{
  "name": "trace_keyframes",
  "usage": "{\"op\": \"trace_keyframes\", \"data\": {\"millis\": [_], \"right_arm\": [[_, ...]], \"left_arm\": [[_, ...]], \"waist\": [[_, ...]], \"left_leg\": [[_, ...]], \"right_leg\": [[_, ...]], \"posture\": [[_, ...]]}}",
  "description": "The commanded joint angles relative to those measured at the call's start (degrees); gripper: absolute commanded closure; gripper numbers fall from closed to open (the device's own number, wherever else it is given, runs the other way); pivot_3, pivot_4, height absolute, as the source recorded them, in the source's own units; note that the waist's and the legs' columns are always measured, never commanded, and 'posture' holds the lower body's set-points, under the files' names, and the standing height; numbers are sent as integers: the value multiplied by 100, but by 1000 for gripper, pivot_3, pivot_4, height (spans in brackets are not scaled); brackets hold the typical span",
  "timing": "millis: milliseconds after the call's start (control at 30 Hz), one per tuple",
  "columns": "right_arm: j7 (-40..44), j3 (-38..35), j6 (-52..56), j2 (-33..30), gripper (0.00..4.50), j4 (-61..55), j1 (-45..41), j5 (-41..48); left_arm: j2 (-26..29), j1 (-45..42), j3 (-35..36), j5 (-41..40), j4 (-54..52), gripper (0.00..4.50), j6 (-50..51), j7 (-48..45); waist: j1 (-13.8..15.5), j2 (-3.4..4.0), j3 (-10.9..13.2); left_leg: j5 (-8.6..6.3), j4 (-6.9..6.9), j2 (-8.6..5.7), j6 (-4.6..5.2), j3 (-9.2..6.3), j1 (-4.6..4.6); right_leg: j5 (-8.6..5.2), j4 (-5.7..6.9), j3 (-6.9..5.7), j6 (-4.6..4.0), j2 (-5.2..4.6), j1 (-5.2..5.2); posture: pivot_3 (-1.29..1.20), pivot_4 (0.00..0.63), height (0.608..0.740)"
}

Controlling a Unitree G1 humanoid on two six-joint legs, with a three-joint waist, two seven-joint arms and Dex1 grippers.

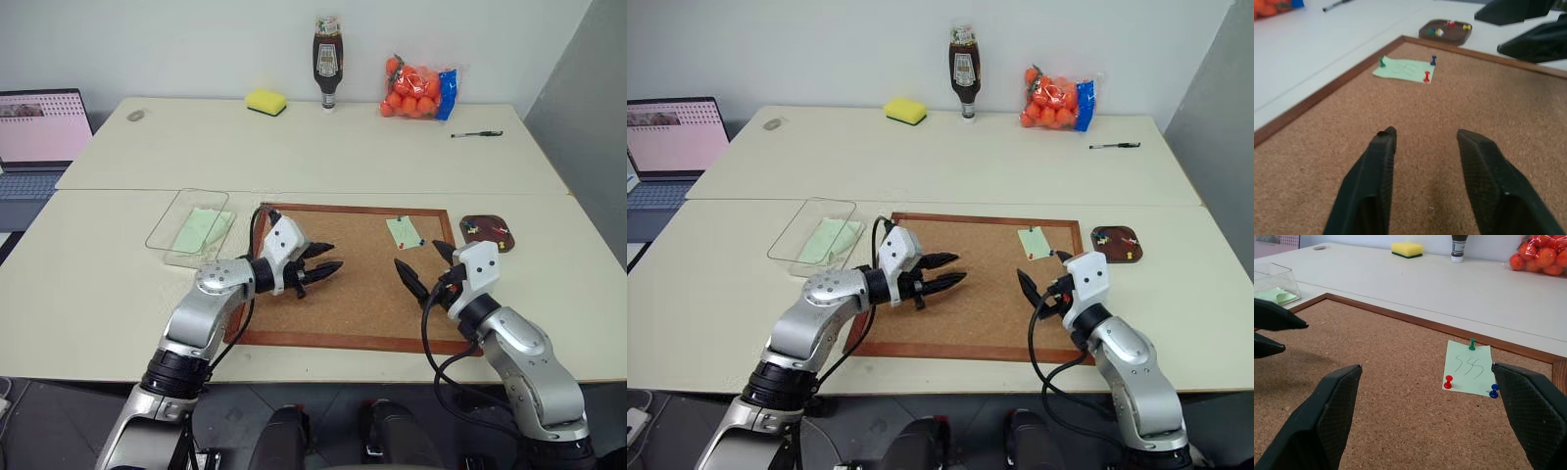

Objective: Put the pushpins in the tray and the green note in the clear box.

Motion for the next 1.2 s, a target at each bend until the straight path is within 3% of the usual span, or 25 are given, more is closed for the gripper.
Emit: {"op": "trace_keyframes", "data": {"millis": [33,133,233,867,1200], "right_arm": [[34,-106,32,-107,0,-289,-94,80],[36,-120,57,-152,0,-287,-122,107],[41,-128,75,-195,0,-266,-178,121],[82,-123,347,-277,0,546,-1118,149],[-42,119,717,-71,0,3050,-3093,-206]], "left_arm": [[-84,-241,-132,103,110,3503,-292,-147],[-154,-336,-163,134,279,4129,-345,-174],[-199,-431,-204,188,527,4474,-421,-251],[-528,-306,-378,716,1962,4474,-1315,-156],[-503,-251,-369,717,1943,4474,-1316,-159]], "waist": [[1,0,0],[0,0,0],[-2,0,0],[3,-1,-3],[-5,4,-7]], "left_leg": [[0,0,-1,0,0,0],[0,1,-1,0,1,0],[0,1,-1,0,2,0],[0,3,-2,1,6,11],[1,0,-1,2,10,55]], "right_leg": [[0,0,0,0,0,0],[0,1,1,1,0,0],[0,1,0,1,0,0],[2,3,-2,3,1,11],[3,5,4,5,0,44]], "posture": [[0,150,740],[0,150,740],[0,150,740],[0,150,740],[0,150,740]]}}
